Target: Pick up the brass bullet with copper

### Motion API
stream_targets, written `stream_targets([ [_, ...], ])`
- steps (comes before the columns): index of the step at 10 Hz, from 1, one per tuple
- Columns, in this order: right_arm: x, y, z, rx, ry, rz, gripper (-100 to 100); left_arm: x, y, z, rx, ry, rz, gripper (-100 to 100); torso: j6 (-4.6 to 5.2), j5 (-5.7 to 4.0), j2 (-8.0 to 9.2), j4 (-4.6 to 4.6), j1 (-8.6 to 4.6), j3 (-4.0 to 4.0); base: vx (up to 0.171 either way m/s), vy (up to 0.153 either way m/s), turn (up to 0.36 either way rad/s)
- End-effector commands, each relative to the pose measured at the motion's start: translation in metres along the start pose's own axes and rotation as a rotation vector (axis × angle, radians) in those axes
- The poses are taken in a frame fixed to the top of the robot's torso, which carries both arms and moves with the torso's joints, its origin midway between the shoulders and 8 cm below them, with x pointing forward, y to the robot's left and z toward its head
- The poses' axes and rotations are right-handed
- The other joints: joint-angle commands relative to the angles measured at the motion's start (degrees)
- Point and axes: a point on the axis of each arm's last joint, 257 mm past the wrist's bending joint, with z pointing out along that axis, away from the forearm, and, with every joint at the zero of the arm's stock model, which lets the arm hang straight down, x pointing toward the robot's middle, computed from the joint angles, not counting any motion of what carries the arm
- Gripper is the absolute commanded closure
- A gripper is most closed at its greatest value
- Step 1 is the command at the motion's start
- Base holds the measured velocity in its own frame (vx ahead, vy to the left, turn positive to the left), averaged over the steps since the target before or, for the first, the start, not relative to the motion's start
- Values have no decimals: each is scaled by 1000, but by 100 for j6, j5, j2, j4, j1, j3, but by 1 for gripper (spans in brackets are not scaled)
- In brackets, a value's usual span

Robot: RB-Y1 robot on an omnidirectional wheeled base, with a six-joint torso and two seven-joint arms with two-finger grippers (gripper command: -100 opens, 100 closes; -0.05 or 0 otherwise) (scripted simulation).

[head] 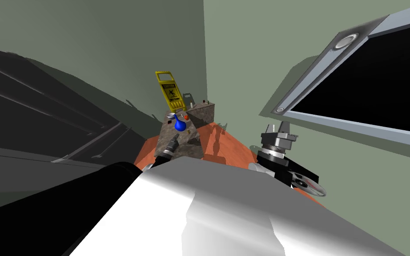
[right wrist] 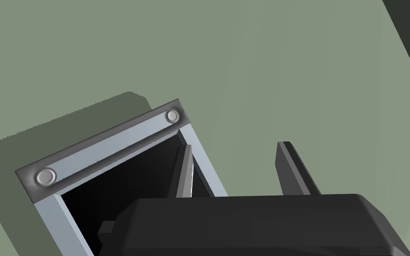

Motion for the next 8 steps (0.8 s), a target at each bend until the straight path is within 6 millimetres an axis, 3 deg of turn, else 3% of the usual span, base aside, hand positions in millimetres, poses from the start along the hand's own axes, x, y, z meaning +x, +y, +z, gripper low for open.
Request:
stream_targets([
  [1,0,0,0,0,0,0,0,-8,20,-15,-68,21,-1,-100,0,0,0,0,0,0,-1,-60,-100],
  [2,0,0,0,0,0,0,0,-7,19,-14,-69,34,9,-100,1,0,1,0,-1,0,-4,-50,-56],
  [3,0,0,0,0,0,0,0,-13,36,-28,-130,47,4,-100,0,1,1,0,2,0,-3,-62,-131],
  [4,0,0,0,0,0,0,0,-12,36,-28,-130,61,14,-100,2,0,1,0,-1,1,6,-48,-61],
  [5,0,0,0,0,0,0,0,-19,51,-42,-191,73,7,-100,0,1,-2,0,3,-1,17,-57,-153],
  [8,0,0,0,0,0,0,0,-24,66,-57,-256,114,21,-100,2,2,-5,-1,5,-3,12,-44,-89],
])
